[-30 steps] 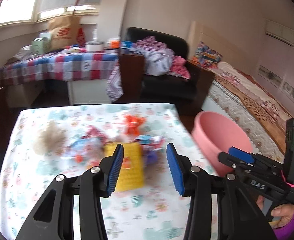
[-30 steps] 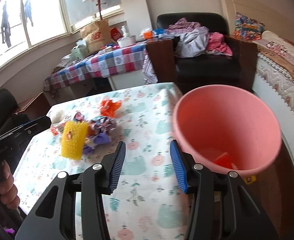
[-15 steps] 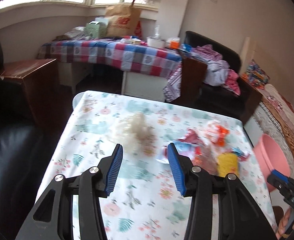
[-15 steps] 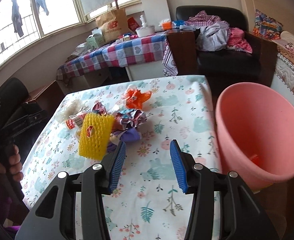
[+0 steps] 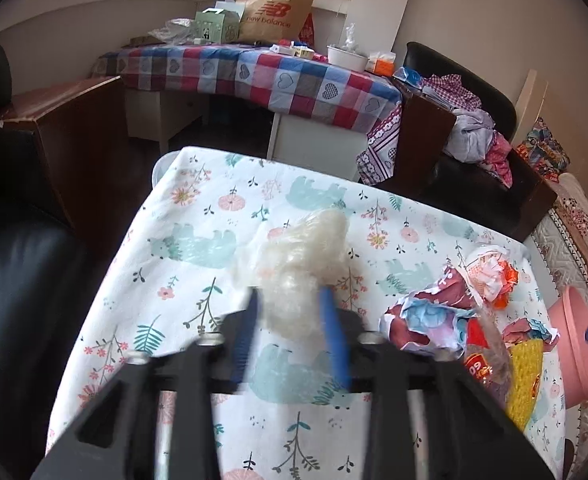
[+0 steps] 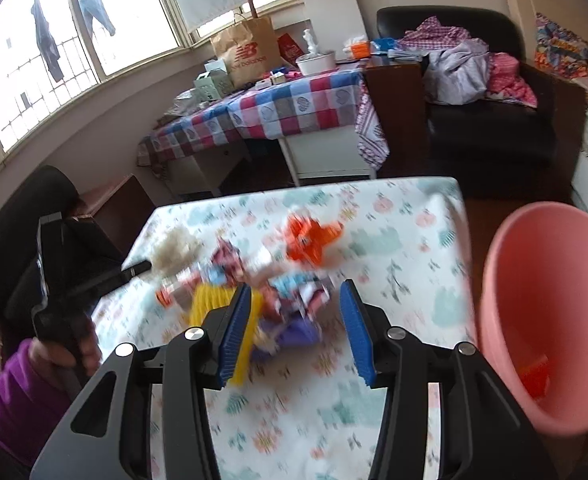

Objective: Collect trash
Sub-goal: 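Grasp the clear plastic wrap with the left tool while the right tool grasps an orange wrapper, then carry both items over the pink bin and open both tools to drop them, then move both open tools back over the remaining trash on the table, then grasp the clear plastic wrapper with the left tool while the right tool grasps a pink candy wrapper, then carry both wrappers over the pink bin and open both tools to drop them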

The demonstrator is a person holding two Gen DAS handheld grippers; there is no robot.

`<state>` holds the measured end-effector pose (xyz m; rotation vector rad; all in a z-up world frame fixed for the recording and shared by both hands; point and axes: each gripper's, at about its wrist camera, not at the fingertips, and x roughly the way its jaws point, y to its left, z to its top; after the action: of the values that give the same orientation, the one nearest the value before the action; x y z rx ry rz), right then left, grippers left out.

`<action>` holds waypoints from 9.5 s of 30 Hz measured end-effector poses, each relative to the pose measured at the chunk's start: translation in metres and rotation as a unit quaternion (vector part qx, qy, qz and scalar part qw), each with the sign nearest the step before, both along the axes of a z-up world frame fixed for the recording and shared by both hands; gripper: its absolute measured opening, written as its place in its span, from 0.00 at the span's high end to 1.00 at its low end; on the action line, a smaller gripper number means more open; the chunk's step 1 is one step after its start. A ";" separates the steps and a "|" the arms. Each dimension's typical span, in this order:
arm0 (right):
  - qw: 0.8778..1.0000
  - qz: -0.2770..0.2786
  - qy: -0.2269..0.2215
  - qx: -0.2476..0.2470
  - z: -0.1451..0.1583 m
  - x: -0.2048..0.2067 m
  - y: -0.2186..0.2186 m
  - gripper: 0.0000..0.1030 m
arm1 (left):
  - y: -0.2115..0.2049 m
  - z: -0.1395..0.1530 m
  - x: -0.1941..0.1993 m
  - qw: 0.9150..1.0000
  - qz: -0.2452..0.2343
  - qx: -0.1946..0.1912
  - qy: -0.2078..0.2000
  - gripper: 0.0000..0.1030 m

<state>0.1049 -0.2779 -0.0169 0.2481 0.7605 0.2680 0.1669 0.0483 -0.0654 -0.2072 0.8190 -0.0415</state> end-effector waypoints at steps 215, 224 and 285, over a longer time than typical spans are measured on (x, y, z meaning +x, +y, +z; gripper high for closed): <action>0.997 -0.004 0.057 -0.042 -0.060 0.053 0.015 0.76 | -0.039 0.028 -0.073 0.991 -0.099 -0.085 -0.039 1.00; 0.999 -0.027 0.008 -0.023 -0.023 0.000 -0.007 0.76 | -0.053 0.046 -0.087 0.989 -0.112 -0.080 -0.057 1.00; 0.962 -0.266 -0.031 -0.053 -0.023 -0.123 -0.206 0.76 | -0.372 0.063 -0.080 0.940 -0.335 -0.021 -0.063 1.00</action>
<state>-0.0178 -0.4840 -0.0397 0.3306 0.6169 -0.2726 0.0873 -0.3232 -0.0024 0.0425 0.7291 -0.7081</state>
